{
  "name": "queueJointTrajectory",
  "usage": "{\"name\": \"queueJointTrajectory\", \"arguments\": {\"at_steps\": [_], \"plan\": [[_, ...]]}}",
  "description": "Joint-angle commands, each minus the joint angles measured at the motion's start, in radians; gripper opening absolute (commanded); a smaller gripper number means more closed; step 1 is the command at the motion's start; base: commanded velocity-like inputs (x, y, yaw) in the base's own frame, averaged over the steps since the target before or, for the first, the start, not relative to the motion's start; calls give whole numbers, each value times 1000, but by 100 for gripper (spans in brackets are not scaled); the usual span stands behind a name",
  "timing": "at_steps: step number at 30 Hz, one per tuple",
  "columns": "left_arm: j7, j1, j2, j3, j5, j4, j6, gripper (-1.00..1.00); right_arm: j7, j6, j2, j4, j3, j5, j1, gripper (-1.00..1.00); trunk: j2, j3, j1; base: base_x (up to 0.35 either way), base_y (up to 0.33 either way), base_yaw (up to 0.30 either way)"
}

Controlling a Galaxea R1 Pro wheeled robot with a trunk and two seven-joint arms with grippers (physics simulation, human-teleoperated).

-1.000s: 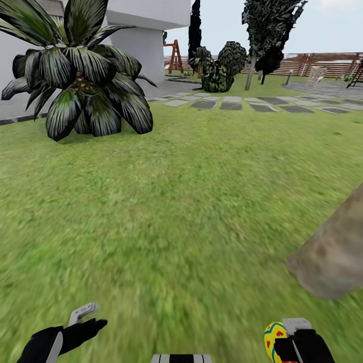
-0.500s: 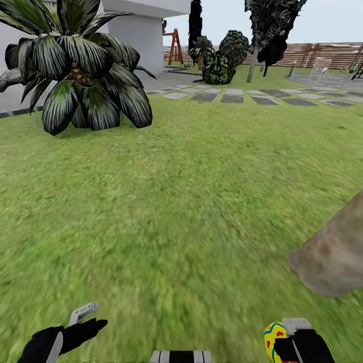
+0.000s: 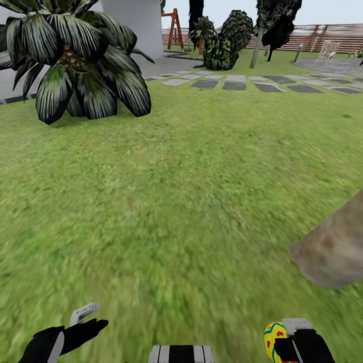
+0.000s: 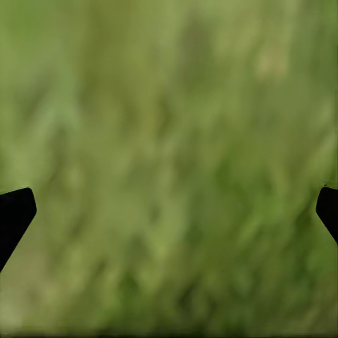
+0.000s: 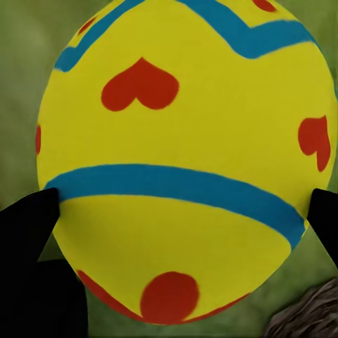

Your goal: Take the three Easter eggs out of the wicker basket on the lawn in the garden, then place them on the lawn next to a single tree (choose any tree) so that all three eggs are next to the same tree and none are left in the basket.

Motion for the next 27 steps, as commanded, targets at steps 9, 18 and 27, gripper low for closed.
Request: {"name": "queueJointTrajectory", "arguments": {"at_steps": [9, 18, 27], "plan": [[-2, 0, -3, 3, 5, -1, 7, 100, 10, 3, 0, -1, -1, 11, 0, -100, -2, -28, 3, 0, 0, 0], [-2, 0, -3, 4, 6, -2, 7, 100, 10, 3, 0, -1, 0, 11, -1, -100, -2, -36, 4, 0, 0, 0], [-2, 0, -2, 4, 6, -4, 7, 100, 10, 3, 0, 3, 1, 11, 0, -100, -2, -36, 4, 0, 0, 0]]}}
